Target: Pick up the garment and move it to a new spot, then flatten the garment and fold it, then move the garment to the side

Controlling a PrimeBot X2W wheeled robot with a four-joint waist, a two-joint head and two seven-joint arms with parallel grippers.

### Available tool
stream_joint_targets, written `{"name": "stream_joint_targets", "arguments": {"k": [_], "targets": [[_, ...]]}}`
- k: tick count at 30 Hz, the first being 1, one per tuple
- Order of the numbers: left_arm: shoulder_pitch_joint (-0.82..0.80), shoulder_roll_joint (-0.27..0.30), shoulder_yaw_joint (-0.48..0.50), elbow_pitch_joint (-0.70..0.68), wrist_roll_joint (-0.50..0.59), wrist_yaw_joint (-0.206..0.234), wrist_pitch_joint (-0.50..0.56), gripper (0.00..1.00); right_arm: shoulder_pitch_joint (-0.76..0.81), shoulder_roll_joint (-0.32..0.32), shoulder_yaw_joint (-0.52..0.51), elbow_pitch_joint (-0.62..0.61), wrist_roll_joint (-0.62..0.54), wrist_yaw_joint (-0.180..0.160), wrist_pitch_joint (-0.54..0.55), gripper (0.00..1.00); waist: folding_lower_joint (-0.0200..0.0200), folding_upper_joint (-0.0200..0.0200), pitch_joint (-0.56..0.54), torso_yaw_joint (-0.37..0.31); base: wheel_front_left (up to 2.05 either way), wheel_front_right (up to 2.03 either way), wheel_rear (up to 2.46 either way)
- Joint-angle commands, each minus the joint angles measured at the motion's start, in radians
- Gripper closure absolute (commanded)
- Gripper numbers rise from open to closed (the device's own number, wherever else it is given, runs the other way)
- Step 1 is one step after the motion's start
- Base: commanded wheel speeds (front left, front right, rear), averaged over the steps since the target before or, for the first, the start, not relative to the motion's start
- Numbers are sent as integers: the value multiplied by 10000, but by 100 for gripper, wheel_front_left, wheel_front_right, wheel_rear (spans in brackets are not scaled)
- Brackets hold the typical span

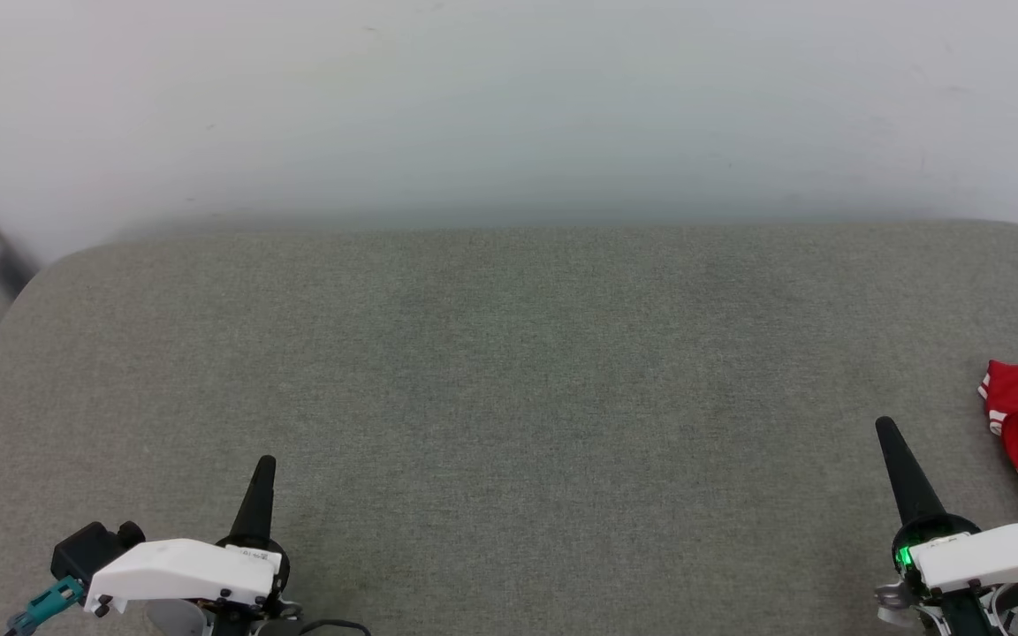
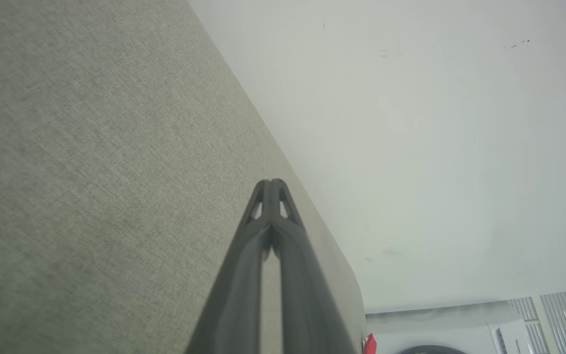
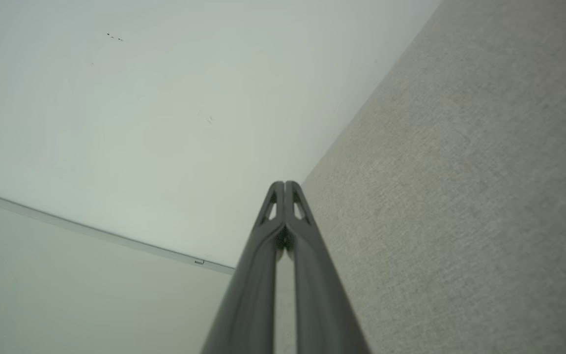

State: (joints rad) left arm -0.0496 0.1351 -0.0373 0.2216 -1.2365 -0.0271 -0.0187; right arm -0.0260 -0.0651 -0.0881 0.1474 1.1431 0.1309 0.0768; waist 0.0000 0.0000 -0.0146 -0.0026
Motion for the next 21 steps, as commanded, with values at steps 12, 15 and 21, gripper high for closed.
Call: {"name": "stream_joint_targets", "arguments": {"k": [12, 15, 21], "targets": [[-359, -226, 468, 30, -1178, -368, 400, 100, -411, 54, -101, 258, 1442, -2, 120, 100, 0, 0, 42, 6, 0, 0, 0], [-378, -277, 550, 51, -1404, -419, 469, 100, -453, 64, -116, 317, 1712, -2, 147, 100, 0, 0, 52, 8, 0, 0, 0], [-432, -361, 704, 83, -1815, -540, 606, 100, -524, 81, -144, 432, 2219, -2, 190, 100, 0, 0, 70, 11, 0, 0, 0]]}}
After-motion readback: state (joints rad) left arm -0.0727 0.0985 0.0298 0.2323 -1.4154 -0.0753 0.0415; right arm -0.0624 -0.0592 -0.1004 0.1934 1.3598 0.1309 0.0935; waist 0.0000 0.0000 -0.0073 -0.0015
